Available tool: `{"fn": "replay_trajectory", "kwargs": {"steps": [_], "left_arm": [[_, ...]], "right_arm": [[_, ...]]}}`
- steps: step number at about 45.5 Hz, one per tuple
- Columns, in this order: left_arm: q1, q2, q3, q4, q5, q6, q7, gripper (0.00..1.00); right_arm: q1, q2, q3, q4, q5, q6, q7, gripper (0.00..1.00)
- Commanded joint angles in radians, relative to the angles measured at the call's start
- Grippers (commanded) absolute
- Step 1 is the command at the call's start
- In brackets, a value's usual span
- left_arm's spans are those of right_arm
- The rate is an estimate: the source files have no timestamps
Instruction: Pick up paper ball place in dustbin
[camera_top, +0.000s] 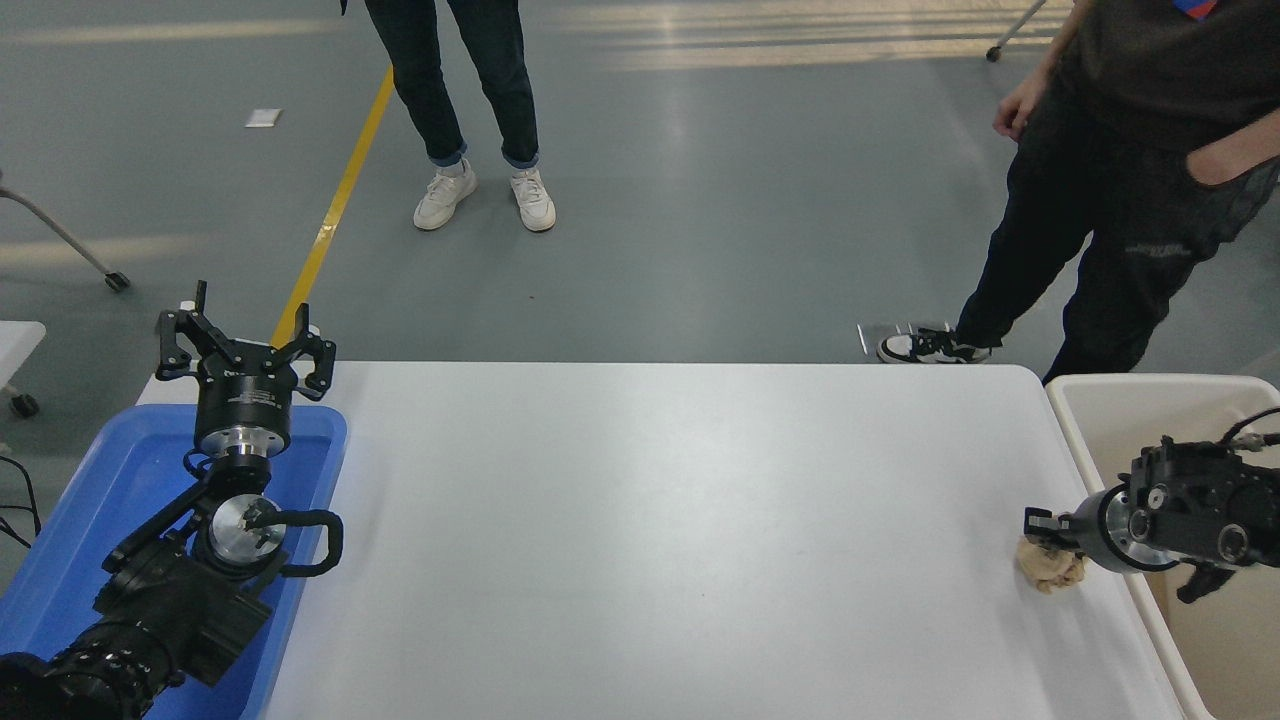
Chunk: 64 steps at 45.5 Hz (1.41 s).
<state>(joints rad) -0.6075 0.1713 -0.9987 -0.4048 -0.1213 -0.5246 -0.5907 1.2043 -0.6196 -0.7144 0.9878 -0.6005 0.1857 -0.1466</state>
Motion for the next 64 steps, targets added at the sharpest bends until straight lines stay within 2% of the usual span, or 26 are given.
{"fn": "replay_trajectory", "kwargs": {"steps": [1, 10, 20, 32, 49, 59, 64], "left_arm": [[0.000, 0.001, 0.000, 0.000, 0.002, 0.000, 0.000, 0.99], [0.000, 0.001, 0.000, 0.000, 0.002, 0.000, 0.002, 0.99], [0.000, 0.001, 0.000, 0.000, 0.002, 0.000, 0.000, 0.99], [0.000, 0.001, 0.000, 0.000, 0.002, 0.000, 0.002, 0.99], [0.000, 0.001, 0.000, 0.000, 0.002, 0.000, 0.000, 0.99], [0.000, 0.001, 0.000, 0.000, 0.002, 0.000, 0.000, 0.99], [0.000, 0.001, 0.000, 0.000, 0.002, 0.000, 0.002, 0.99]], "right_arm": [[0.417, -0.152, -0.247, 0.333, 0.051, 0.060, 0.002, 0.00], [0.839, -0.172, -0.427, 0.525, 0.151, 0.205, 0.008, 0.00], [1.135, -0.137, -0.448, 0.589, 0.225, 0.405, 0.007, 0.00], [1.232, -0.055, -0.525, 0.589, 0.212, 0.416, 0.005, 0.00], [1.239, -0.058, -0.611, 0.545, 0.206, 0.411, 0.005, 0.00], [1.216, -0.063, -0.635, 0.470, 0.143, 0.410, 0.010, 0.00], [1.172, -0.101, -0.632, 0.417, 0.125, 0.410, 0.010, 0.00]]}}
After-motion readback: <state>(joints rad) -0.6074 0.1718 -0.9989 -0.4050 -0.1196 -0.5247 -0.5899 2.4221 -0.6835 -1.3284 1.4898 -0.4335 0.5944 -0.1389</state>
